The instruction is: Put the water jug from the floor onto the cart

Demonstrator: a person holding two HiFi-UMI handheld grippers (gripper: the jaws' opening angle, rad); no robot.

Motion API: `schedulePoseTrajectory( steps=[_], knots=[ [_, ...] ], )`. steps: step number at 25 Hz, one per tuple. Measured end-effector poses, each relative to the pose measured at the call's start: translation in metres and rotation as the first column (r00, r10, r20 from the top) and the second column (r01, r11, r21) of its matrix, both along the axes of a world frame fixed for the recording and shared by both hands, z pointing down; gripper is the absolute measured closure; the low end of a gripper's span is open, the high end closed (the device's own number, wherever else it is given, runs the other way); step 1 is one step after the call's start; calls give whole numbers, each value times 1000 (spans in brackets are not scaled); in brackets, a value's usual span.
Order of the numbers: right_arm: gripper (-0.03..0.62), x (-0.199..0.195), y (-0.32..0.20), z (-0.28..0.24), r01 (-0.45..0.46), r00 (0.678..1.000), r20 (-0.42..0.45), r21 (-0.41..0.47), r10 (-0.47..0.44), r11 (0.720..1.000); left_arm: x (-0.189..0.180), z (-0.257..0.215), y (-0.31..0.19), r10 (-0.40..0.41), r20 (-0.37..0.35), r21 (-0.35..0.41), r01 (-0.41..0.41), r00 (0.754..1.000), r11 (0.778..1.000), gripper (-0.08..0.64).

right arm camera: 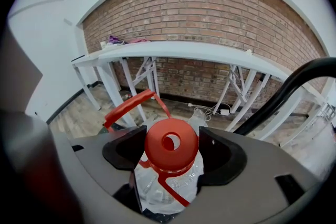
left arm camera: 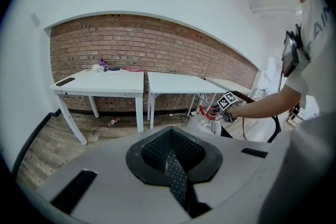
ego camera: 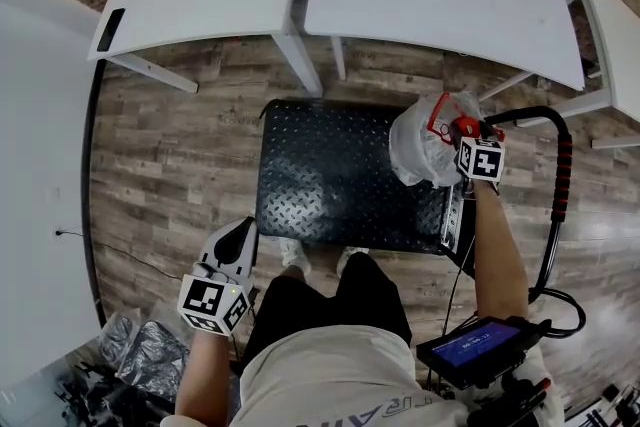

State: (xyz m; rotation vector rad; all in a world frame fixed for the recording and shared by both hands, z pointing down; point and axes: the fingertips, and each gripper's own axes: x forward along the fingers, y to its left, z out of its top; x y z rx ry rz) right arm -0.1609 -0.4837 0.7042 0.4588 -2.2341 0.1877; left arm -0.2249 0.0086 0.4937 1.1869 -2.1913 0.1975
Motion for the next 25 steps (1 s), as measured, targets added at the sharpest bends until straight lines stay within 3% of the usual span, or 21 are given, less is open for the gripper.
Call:
schedulePoseTrajectory(
  steps=[6, 14, 19, 21, 23, 25],
  knots=[
    [279, 7, 13, -74, -8, 992, 130, 65, 0, 998, -2, -11, 8, 3, -2, 31, -2, 1000, 1000, 560],
    [287, 29, 74, -206, -59, 921, 389, 57, 32, 997, -24, -32, -5, 70, 30, 116, -73, 997, 991, 560],
    [350, 49, 126, -263, -120, 878, 472, 51, 82, 991, -38, -45, 1, 131, 59, 163, -139, 990, 977, 560],
    [396, 60, 145, -277, -190, 849, 504, 10, 159, 982, -42, -50, 7, 163, 66, 176, -172, 984, 969, 560],
    [488, 74, 163, -289, -272, 816, 523, -27, 246, 962, -47, -52, 12, 201, 69, 188, -211, 977, 959, 560],
    [515, 85, 185, -298, -323, 805, 524, -9, 279, 946, -53, -56, 16, 249, 75, 199, -260, 965, 945, 560]
  ],
)
